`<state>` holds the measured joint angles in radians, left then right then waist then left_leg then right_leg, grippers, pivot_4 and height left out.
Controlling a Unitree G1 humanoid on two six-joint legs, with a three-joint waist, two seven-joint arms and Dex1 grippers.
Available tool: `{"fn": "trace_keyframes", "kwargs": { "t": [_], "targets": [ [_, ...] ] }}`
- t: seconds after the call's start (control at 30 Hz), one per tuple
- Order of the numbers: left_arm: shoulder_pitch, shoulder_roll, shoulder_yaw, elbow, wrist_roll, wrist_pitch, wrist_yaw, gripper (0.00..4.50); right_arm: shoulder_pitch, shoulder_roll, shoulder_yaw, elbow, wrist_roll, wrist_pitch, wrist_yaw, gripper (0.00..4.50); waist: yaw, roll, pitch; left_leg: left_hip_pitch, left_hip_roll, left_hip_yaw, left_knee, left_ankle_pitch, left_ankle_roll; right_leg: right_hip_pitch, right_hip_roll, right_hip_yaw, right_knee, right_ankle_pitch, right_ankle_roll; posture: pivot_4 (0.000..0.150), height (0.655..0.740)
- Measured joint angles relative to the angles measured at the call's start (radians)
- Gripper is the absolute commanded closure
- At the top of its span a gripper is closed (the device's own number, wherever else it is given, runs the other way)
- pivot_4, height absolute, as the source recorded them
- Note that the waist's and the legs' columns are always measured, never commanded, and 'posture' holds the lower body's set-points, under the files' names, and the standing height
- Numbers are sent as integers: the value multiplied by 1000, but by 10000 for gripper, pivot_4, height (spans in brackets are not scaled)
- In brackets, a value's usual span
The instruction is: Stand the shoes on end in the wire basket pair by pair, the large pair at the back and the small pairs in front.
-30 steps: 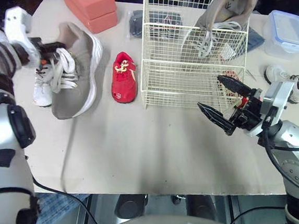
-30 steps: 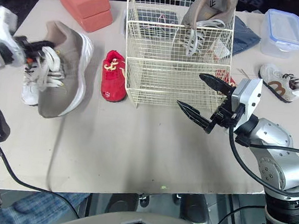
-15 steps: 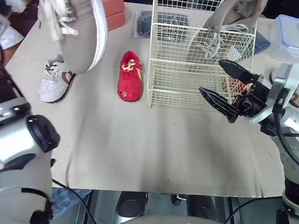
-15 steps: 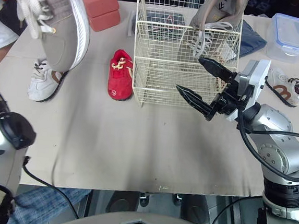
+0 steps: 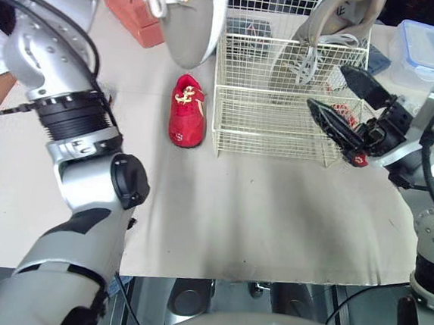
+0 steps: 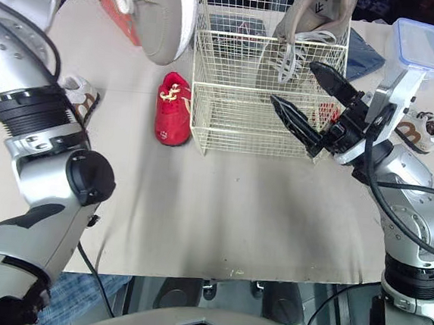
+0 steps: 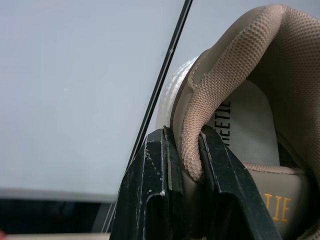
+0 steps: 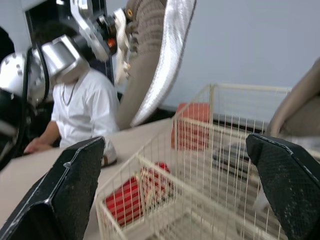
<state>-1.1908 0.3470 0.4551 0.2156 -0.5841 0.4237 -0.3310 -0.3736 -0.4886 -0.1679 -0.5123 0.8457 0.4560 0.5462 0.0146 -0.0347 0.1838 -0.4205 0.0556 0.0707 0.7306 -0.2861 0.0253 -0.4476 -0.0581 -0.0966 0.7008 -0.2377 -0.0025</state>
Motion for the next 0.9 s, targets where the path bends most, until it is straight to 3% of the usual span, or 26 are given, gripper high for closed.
{"fn": "trace_keyframes", "kwargs": {
  "t": [0.47, 0.9],
  "targets": [
    [-120, -240, -78, 171, 155, -592, 88, 43552, -3, 24, -8, -1, -19, -16, -42, 0, 2, 0, 0, -3, -1, 1, 0, 0, 0, 0, 3, -3, -2, 0, 0, 1500, 6860],
    [-148, -309, -140, 547, 308, -959, 134, 43552, 93, 89, -36, -61, -113, -190, -51, 0, 1, 0, 0, -8, -2, 0, 1, 0, 0, -3, 3, -10, -4, 0, 0, 1500, 6860]
  ]
}}
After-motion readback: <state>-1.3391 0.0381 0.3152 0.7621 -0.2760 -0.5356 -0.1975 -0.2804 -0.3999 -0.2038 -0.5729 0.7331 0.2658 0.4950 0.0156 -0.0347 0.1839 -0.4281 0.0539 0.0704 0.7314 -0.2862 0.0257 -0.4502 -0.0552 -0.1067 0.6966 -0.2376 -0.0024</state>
